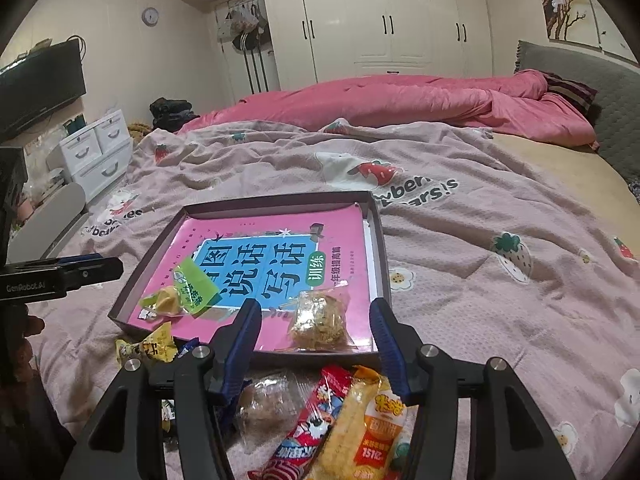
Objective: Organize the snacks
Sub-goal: 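Open the left tool onto the tray while the right tool releases the pastry bag there, then grasp the yellow rice-cracker bag with the right tool while the left tool grasps the yellow snack stick, then lift both yellow snacks and carry them over the tray with both tools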
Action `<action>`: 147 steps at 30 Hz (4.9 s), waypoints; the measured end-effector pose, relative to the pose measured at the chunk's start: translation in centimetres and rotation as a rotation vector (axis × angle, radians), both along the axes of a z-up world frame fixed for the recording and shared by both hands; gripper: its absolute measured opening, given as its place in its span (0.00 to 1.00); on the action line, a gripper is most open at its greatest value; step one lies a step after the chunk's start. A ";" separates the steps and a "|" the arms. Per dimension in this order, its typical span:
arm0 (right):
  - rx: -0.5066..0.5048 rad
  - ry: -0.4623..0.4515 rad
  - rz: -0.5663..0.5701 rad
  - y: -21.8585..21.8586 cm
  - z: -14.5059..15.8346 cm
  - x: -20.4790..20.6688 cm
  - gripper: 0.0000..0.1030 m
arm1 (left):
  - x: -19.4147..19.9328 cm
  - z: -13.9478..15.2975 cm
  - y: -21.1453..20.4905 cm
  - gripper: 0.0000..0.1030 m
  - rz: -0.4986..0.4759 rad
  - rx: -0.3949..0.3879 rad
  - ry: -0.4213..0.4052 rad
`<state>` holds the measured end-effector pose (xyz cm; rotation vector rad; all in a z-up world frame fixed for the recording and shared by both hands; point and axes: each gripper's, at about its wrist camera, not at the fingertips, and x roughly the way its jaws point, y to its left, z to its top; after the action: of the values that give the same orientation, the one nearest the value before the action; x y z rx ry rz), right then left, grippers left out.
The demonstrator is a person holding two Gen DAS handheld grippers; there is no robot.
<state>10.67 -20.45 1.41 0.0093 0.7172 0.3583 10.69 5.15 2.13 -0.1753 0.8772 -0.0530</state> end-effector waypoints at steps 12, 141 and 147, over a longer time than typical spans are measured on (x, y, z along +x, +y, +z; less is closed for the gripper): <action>0.010 0.020 -0.035 -1.5 0.1 -1.6 0.55 | -2.1 -0.5 0.9 0.68 -0.008 0.021 0.025; -0.013 0.057 0.123 7.9 -2.7 4.9 0.33 | 4.7 -4.3 -1.7 0.13 -0.121 -0.182 0.000; -0.015 0.095 0.134 8.3 -3.9 5.3 0.33 | 4.8 -4.6 -1.9 0.13 -0.123 -0.162 0.010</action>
<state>16.01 -12.19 -2.45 -0.0369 0.8166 0.4835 15.44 3.21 -2.43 -0.2728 0.8927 -0.2383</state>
